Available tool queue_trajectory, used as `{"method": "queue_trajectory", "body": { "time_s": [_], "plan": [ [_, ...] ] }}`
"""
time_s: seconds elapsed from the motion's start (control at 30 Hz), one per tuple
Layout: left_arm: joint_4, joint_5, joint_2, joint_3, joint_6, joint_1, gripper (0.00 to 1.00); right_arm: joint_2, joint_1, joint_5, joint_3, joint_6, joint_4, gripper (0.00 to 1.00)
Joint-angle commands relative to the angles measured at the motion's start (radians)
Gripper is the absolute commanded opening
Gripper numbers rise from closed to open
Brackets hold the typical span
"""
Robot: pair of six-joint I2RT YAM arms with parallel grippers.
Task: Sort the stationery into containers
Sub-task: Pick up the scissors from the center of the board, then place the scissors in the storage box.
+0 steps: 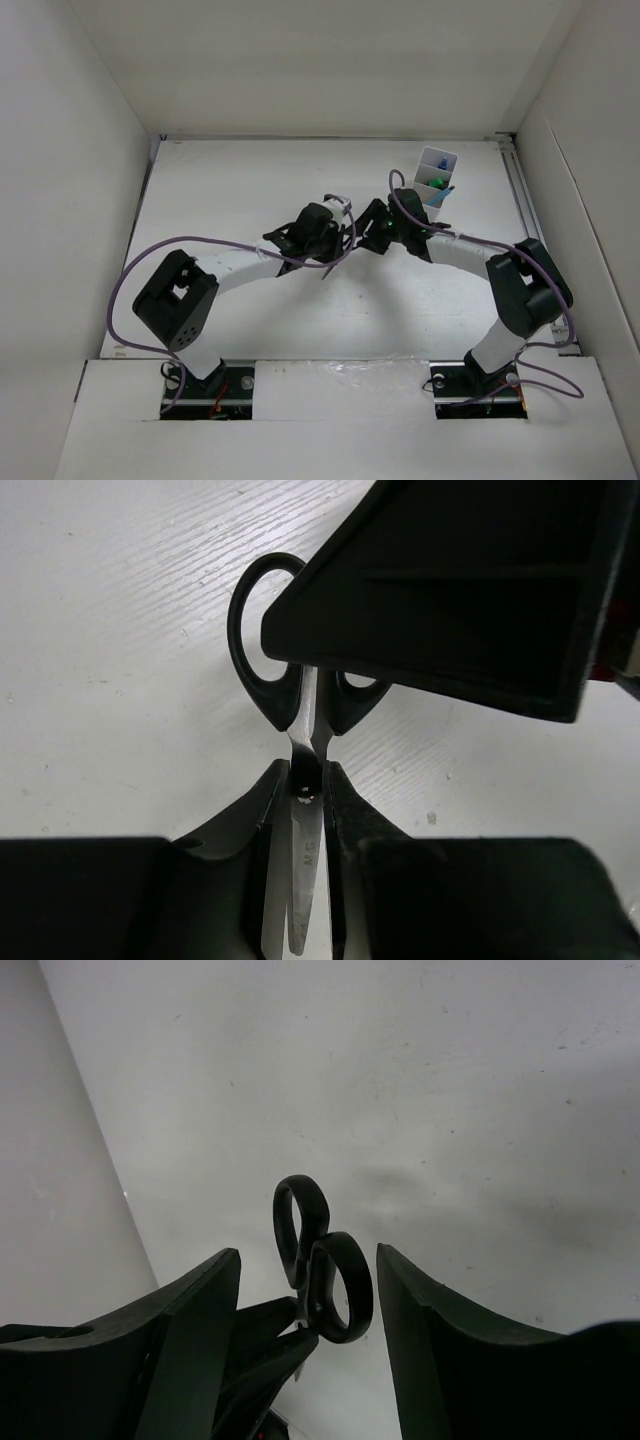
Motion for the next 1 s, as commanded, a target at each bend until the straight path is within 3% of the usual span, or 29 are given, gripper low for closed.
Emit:
{"method": "queue_trajectory", "body": {
  "time_s": [0.0,0.13,0.17,0.3,0.33,0.37,0.47,0.5,0.53,0.77,0.97],
  "plan": [
    [0.049,0.03,-0.067,-0.008,-0.018,0.0,0.0,-0.02,0.013,-0.026,0.007,-0.016,0.061,0.62],
    [0.06,0.039,-0.087,-0.008,-0.018,0.0,0.0,-0.02,0.013,-0.035,-0.002,-0.016,0.08,0.4],
    [0.06,0.039,-0.087,-0.008,-0.018,0.0,0.0,-0.029,0.013,-0.035,-0.002,-0.016,0.08,0.26],
    [0.078,0.039,-0.097,-0.017,-0.029,0.0,0.04,-0.04,0.013,-0.023,-0.002,-0.007,0.08,0.01],
    [0.079,0.039,-0.097,-0.017,-0.029,0.0,0.12,-0.051,0.013,-0.001,-0.002,-0.007,0.08,0.0],
    [0.079,0.029,-0.11,-0.017,-0.04,0.0,0.3,-0.051,0.013,-0.001,-0.002,0.003,0.08,0.0],
    [0.098,0.001,-0.142,-0.026,-0.04,0.0,0.57,-0.071,0.013,0.054,0.007,0.013,0.08,0.0],
    [0.098,0.001,-0.153,-0.026,-0.04,0.0,0.92,-0.08,0.013,0.072,0.007,0.013,0.08,0.0],
    [0.108,-0.016,-0.175,-0.026,-0.04,0.0,1.0,-0.08,0.013,0.092,0.019,0.013,0.064,0.0],
    [0.178,-0.089,-0.292,-0.104,-0.04,0.0,1.0,-0.147,-0.033,0.449,0.153,-0.005,-0.113,0.0],
    [0.212,-0.085,-0.323,-0.176,-0.04,0.038,1.0,-0.181,-0.076,0.925,0.278,-0.016,-0.258,0.0]
  ]
}}
